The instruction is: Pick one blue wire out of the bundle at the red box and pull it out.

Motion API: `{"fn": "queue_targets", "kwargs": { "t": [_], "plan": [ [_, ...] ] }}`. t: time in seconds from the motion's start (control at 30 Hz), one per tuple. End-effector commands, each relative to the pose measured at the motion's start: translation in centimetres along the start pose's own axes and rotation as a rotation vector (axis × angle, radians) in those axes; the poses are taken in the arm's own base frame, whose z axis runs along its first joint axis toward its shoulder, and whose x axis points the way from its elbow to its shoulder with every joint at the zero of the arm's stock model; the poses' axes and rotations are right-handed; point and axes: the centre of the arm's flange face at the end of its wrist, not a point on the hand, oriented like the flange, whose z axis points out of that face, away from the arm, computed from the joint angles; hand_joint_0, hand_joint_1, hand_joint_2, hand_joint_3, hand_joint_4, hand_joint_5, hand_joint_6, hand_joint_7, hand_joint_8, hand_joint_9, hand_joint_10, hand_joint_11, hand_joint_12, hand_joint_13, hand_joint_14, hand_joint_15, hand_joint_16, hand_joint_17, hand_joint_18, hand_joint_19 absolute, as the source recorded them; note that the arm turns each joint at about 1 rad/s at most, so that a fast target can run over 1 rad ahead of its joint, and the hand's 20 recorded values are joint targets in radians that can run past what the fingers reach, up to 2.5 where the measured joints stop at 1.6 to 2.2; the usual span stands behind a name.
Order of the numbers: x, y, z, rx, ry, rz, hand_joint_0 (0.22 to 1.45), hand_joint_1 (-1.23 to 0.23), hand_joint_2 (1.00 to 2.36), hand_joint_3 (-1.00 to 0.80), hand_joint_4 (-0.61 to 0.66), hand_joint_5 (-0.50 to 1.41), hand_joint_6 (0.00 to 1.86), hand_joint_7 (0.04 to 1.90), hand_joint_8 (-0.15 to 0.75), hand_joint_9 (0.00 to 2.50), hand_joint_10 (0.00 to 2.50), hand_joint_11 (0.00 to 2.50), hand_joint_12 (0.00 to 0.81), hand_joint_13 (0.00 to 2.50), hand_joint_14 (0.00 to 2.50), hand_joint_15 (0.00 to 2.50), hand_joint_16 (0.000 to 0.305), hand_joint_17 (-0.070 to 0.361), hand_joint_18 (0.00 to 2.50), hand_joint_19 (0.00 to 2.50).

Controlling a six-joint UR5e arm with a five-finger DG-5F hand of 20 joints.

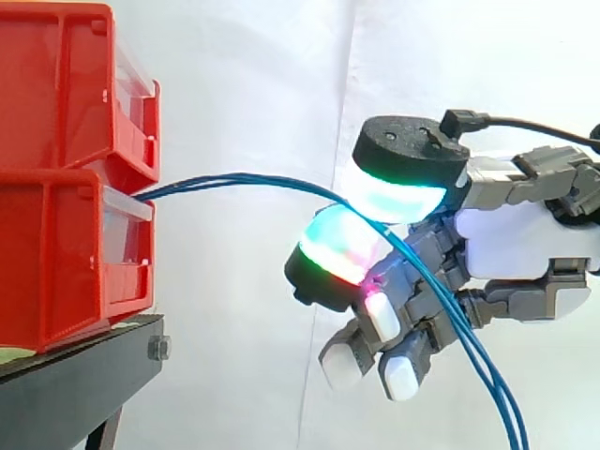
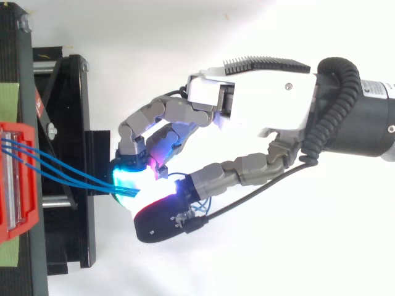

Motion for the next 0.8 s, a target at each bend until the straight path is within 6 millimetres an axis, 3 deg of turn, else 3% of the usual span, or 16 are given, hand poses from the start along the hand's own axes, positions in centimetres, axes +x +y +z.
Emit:
{"fn": "queue_targets", "kwargs": {
  "t": [0.0,0.17,0.47,0.6,0.77],
  "plan": [
    [0.0,-0.04,-0.03,0.003,0.001,-0.001,0.63,-0.8,1.02,-0.14,0.15,-0.17,0.92,1.24,0.383,0.91,0.02,0.75,0.458,0.77,0.01,0.37,0.057,0.128,0.82,0.48],
    [0.0,0.04,0.0,0.001,0.002,0.0,0.66,-0.86,1.02,-0.23,0.1,-0.19,0.95,1.06,0.367,0.88,0.02,0.75,0.454,0.76,0.01,0.36,0.057,0.128,0.82,0.46],
    [-0.1,-0.01,-0.01,0.003,0.001,0.001,0.75,-0.93,1.0,-0.5,0.17,-0.19,0.93,1.03,0.355,0.85,0.01,0.74,0.453,0.76,0.01,0.35,0.057,0.127,0.83,0.4],
    [-0.09,-0.08,-0.04,0.004,0.001,0.0,0.66,-0.9,1.0,-0.5,0.21,-0.19,0.93,0.98,0.356,0.85,0.02,0.74,0.453,0.75,0.01,0.36,0.057,0.127,0.83,0.42],
    [-0.1,-0.01,-0.01,0.003,0.001,0.001,0.56,-0.74,1.0,-0.5,0.22,-0.18,0.91,1.01,0.376,0.89,0.02,0.75,0.466,0.75,0.01,0.36,0.059,0.133,0.82,0.47]
  ]
}}
